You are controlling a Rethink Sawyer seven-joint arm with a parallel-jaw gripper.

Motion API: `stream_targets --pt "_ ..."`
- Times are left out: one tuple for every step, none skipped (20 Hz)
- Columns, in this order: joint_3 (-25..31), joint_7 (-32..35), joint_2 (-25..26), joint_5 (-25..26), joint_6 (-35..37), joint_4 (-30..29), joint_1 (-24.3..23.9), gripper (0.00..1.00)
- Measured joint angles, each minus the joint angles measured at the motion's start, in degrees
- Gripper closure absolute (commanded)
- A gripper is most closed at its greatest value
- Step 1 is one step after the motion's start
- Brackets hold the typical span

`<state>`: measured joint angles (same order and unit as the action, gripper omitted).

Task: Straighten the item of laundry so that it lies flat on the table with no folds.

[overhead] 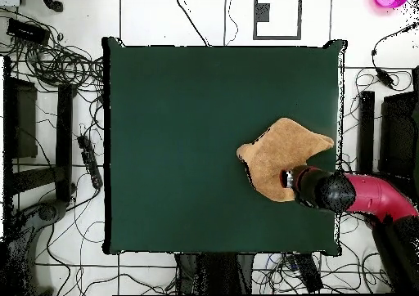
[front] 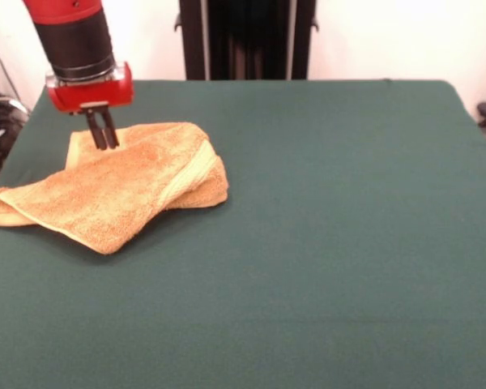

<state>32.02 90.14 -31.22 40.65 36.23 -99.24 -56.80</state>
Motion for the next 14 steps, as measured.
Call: stream_targets --pt "-0.22 0.0 0.0 0.55 1.85 0.23 1.23 1.0" --pt "-0.33 0.0 0.0 0.83 3.0 0.39 1.96 1.0" --pt "-0.41 0.0 0.0 1.08 4.32 0.56 2.72 1.0" --pt "-0.5 0.0 0.0 1.33 5.64 0.74 3.48 1.0" --pt "-0.54 0.0 0.0 1.45 6.48 0.85 3.94 1.0" --pt "-0.59 0.0 0.01 1.54 7.29 0.95 4.4 1.0" --pt "-0.68 0.0 0.03 1.71 9.09 1.17 5.4 1.0" --pt "-0.7 0.0 0.03 1.74 9.53 1.23 5.66 1.0" --pt "-0.8 0.0 0.05 1.91 11.2 1.41 6.59 1.0" --pt "-0.85 0.0 0.06 2.03 11.92 1.49 6.97 1.0" --pt "-0.89 0.0 0.08 2.12 12.39 1.55 7.23 1.0" --pt "-0.98 0.0 0.09 2.33 13.19 1.68 7.67 1.0" --pt "-1.07 0.0 0.09 2.63 13.88 1.82 8.03 1.0" --pt "-1.1 0.0 0.09 2.82 14.17 1.89 8.15 1.0"
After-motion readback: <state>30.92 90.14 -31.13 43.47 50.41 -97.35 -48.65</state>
